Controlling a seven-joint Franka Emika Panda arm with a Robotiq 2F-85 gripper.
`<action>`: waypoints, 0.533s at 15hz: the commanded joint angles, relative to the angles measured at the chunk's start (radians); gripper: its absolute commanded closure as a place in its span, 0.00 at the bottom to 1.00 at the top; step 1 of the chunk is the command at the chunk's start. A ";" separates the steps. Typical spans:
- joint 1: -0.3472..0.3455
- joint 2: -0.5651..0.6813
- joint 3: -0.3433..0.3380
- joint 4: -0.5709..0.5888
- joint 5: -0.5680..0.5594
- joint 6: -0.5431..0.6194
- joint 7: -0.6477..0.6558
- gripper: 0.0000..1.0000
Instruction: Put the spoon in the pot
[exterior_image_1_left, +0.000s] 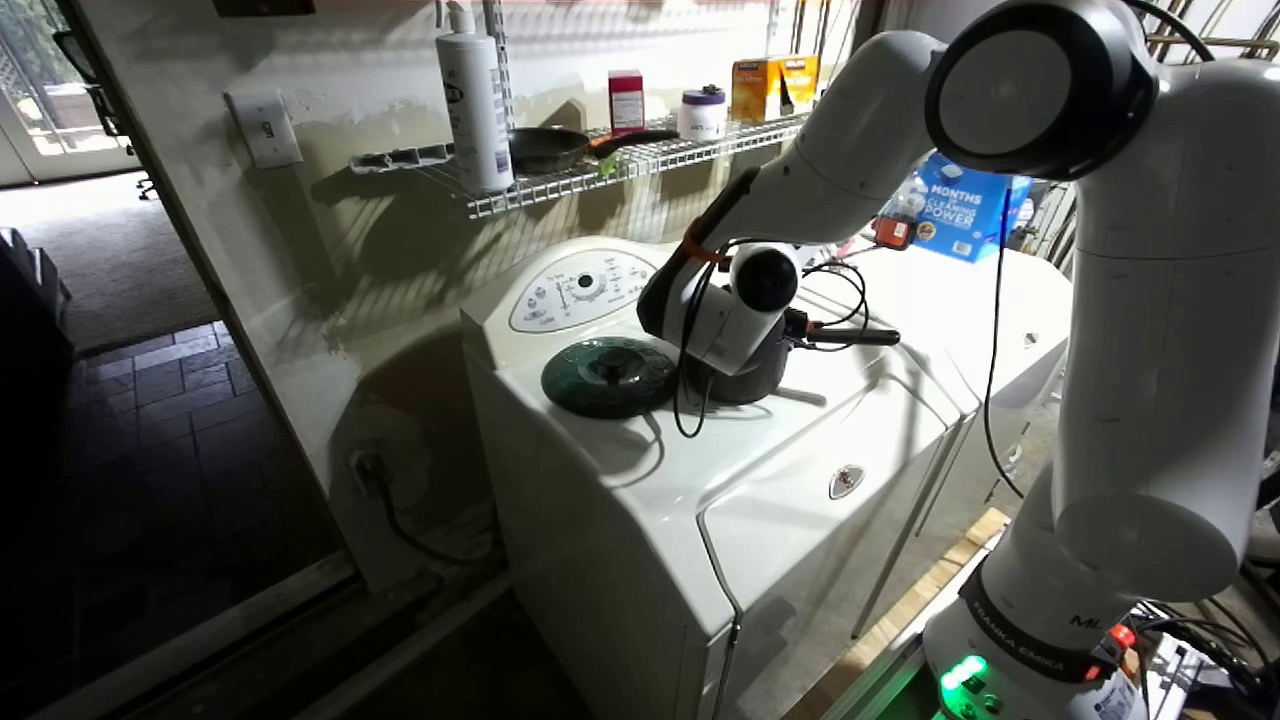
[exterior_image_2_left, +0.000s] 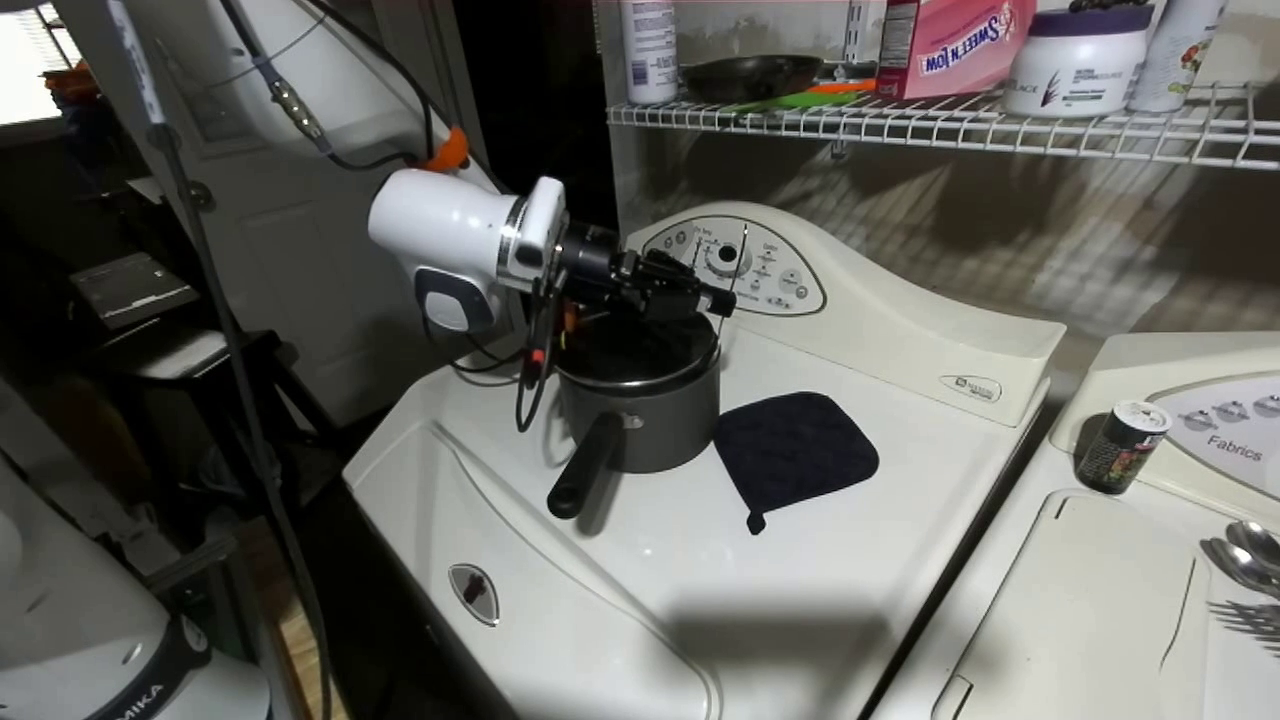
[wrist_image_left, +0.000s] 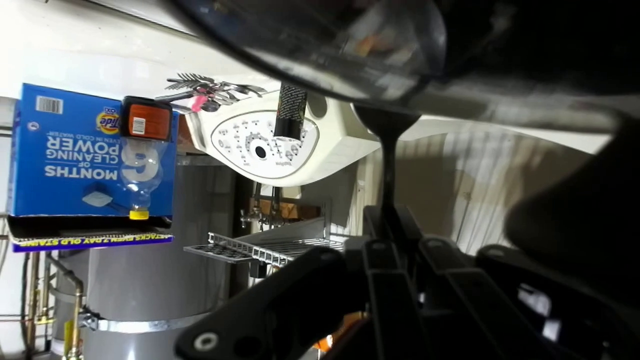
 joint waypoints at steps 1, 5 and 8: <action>-0.024 0.020 0.013 0.047 0.051 -0.027 -0.063 0.98; -0.029 0.011 0.015 0.058 0.082 -0.070 -0.103 0.98; -0.031 0.000 0.016 0.065 0.103 -0.118 -0.129 0.98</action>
